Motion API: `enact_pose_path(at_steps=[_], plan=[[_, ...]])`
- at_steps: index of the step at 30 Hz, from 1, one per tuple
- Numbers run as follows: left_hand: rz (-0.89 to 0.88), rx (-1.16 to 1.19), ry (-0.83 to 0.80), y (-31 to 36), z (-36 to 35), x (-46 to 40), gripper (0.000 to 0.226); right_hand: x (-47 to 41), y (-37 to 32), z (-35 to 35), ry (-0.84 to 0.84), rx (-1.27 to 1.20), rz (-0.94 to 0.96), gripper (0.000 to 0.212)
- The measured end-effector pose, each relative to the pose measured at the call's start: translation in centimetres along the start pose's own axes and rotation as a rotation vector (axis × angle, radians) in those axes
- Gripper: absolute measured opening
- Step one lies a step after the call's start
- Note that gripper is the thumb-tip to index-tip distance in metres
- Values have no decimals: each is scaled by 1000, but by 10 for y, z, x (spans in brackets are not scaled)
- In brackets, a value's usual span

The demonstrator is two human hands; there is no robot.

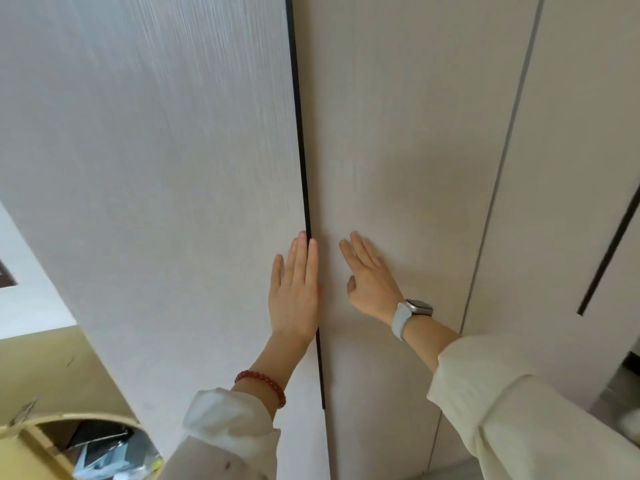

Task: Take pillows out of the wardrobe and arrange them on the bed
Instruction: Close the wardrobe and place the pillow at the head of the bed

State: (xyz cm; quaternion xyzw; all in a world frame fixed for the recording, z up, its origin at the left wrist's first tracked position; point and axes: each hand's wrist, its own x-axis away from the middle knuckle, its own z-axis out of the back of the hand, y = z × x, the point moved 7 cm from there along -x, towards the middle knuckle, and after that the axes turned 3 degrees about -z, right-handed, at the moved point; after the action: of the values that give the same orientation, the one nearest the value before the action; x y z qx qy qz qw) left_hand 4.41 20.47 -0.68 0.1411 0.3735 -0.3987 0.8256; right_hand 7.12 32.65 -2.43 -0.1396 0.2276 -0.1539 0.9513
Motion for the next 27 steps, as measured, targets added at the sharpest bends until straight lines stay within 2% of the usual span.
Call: enact_pose_path(at_steps=[5, 11, 17, 22, 27], plan=[[-13, -28, -3, -22, -31, -20, 75, -15, 1, -17, 49, 68, -15, 71], [-67, -100, 112, -29, -44, -19, 54, -15, 6, -22, 135, 114, -27, 74], [-18, -128, 197, -24, -53, -22, 57, -12, 4, -20, 145, 54, -15, 69], [-16, -118, 278, -25, -56, -20, 56, -5, 5, -19, 125, 110, 0, 70], [-87, -79, 327, -31, -57, -17, 58, -4, 2, -12, 121, 155, 72, 69]])
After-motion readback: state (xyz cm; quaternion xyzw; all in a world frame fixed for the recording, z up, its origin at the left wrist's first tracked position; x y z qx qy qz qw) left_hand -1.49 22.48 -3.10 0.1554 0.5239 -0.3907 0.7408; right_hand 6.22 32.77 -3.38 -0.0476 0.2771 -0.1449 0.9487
